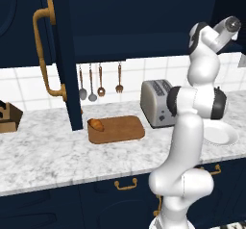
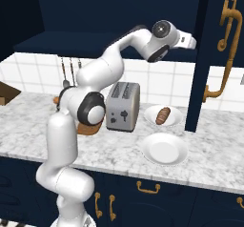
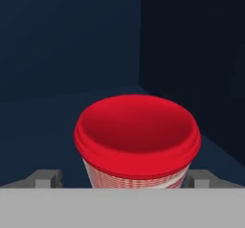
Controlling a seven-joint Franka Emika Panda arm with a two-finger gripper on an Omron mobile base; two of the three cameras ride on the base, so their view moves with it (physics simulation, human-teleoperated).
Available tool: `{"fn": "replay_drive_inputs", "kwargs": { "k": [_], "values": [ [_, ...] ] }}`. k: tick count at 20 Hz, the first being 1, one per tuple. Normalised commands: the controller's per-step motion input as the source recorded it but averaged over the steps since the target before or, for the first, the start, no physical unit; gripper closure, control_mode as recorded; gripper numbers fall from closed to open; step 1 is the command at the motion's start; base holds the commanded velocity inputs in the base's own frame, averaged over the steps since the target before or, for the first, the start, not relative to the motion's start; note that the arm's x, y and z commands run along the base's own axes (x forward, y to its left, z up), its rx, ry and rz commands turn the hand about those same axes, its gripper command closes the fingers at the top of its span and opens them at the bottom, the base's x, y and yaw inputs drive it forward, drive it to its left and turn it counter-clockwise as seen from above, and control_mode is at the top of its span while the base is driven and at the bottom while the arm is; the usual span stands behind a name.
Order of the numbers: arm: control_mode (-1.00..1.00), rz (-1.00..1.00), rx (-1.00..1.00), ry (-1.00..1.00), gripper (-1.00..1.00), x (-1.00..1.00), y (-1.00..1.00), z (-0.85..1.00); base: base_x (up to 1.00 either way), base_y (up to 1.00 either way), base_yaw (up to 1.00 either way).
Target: From the different types of pastries on the counter, select a croissant and place it on the cutting board. Then retrieve a jar of jam from the cabinet and place it alongside the croissant on the cutting board.
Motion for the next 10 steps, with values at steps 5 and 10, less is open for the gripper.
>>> {"fn": "replay_drive_inputs", "kwargs": {
  "k": [5,10],
  "values": [
    [-1.0,0.0,0.0,0.0,-1.0,0.24,-0.23,0.0,0.0,0.0,0.0],
    [-1.0,0.0,0.0,0.0,-1.0,0.29,-0.08,0.0,0.0,0.0,0.0]
  ]
}}
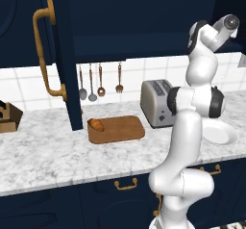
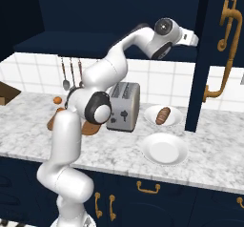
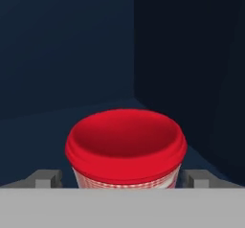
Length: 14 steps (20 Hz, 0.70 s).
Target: From the different types of pastries on the counter, select a croissant and place it on the cutting board. Then retrieve a jar of jam from the cabinet and place it alongside the croissant on the cutting board.
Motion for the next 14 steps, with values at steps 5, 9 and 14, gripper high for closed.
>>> {"fn": "replay_drive_inputs", "kwargs": {
  "k": [5,9,14],
  "values": [
    [-1.0,0.0,0.0,0.0,1.0,0.11,-0.01,-0.01,0.0,0.0,0.0],
    [-1.0,0.0,0.0,-0.03,1.0,-0.12,0.0,0.32,0.0,0.0,0.0],
    [-1.0,-0.05,0.0,-0.08,1.0,-0.47,0.0,0.54,0.0,0.0,0.0]
  ]
}}
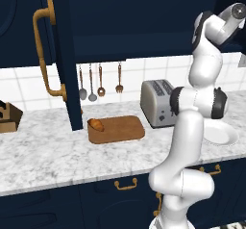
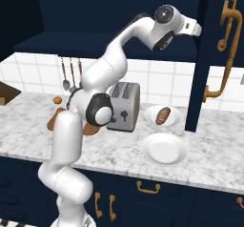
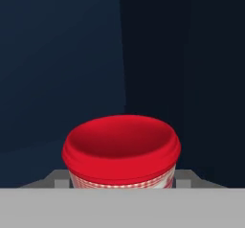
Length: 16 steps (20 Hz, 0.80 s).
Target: From the different types of pastries on the counter, select a croissant and place it on the cutting board. Then retrieve a jar of jam from the cabinet and place it alongside the croissant on the cutting board.
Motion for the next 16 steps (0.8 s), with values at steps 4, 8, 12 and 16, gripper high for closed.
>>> {"fn": "replay_drive_inputs", "kwargs": {
  "k": [4,8,12,16],
  "values": [
    [-1.0,-0.06,0.0,-0.02,1.0,-0.47,0.0,0.38,0.0,0.0,0.0],
    [-1.0,-0.03,0.0,0.0,1.0,-0.49,0.0,0.18,0.0,0.0,0.0],
    [-1.0,-0.01,0.0,0.0,1.0,-0.64,0.08,0.08,0.0,0.0,0.0],
    [-1.0,0.0,0.0,0.0,1.0,-0.7,0.46,0.0,0.0,0.0,0.0]
  ]
}}
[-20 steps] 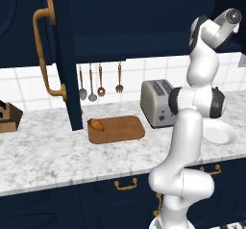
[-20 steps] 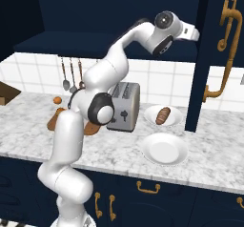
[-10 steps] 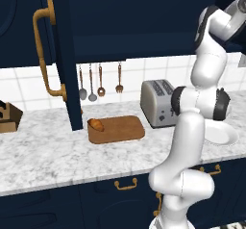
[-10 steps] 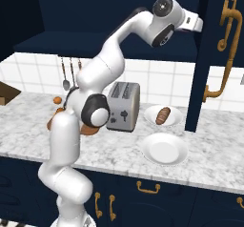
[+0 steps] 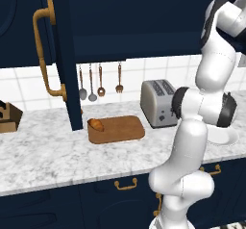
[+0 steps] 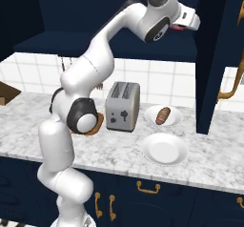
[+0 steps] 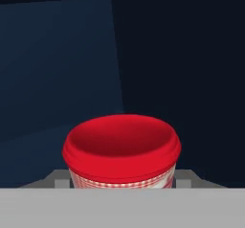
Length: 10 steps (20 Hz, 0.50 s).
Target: From the different types of pastries on the counter, select a croissant and place it on the cutting board. Then retrieve a jar of jam from the cabinet and place it alongside the croissant on the cutting board.
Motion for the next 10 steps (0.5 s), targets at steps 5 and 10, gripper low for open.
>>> {"fn": "replay_drive_inputs", "kwargs": {
  "k": [5,10],
  "values": [
    [-1.0,0.01,0.03,0.0,1.0,-0.71,0.87,-0.3,0.0,0.0,0.0],
    [-1.0,0.07,0.08,0.0,1.0,-0.75,1.0,-0.78,0.0,0.0,0.0]
  ]
}}
